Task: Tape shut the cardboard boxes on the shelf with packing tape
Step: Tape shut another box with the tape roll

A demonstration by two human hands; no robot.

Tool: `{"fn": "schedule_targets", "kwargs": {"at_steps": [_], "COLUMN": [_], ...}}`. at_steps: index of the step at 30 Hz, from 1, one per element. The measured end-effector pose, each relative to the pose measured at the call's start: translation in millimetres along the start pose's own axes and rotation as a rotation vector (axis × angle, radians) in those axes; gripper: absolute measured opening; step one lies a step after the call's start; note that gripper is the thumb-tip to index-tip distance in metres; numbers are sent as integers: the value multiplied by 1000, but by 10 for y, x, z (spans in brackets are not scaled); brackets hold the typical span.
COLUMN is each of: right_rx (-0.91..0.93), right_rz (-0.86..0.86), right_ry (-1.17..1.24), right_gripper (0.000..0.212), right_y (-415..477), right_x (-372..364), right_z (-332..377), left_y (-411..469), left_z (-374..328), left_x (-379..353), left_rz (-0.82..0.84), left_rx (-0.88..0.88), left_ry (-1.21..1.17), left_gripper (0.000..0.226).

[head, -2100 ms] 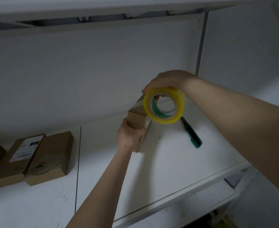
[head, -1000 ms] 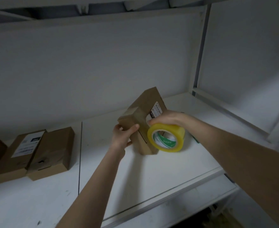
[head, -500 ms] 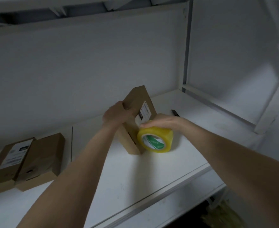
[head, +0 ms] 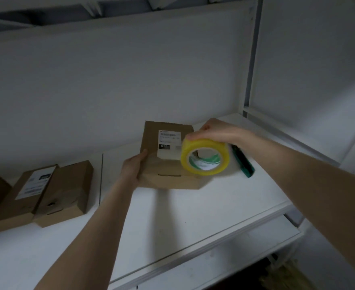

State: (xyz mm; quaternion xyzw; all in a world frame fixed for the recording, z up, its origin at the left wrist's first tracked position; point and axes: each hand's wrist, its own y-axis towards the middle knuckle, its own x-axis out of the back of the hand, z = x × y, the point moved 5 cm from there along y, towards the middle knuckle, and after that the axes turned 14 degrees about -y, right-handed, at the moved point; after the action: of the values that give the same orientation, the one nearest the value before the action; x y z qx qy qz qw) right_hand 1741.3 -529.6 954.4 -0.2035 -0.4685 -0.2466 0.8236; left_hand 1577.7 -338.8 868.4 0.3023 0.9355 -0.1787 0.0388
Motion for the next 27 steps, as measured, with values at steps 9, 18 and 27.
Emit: {"fn": "schedule_targets", "kwargs": {"at_steps": [9, 18, 27], "right_rx": [-131, -247, -298], "right_rz": [48, 124, 221], "right_ry": [-171, -419, -639], "right_gripper": [52, 57, 61], "right_y": [-65, 40, 204], "right_x": [-8, -225, -574], "right_z": [-330, -286, -151], "left_y": [21, 111, 182], "left_z": [-3, 120, 315], "left_x": [234, 348, 520], "left_rz": [43, 21, -9], "left_rx": [68, 75, 171], "left_ry": [-112, -98, -51], "left_gripper": [33, 38, 36]}}
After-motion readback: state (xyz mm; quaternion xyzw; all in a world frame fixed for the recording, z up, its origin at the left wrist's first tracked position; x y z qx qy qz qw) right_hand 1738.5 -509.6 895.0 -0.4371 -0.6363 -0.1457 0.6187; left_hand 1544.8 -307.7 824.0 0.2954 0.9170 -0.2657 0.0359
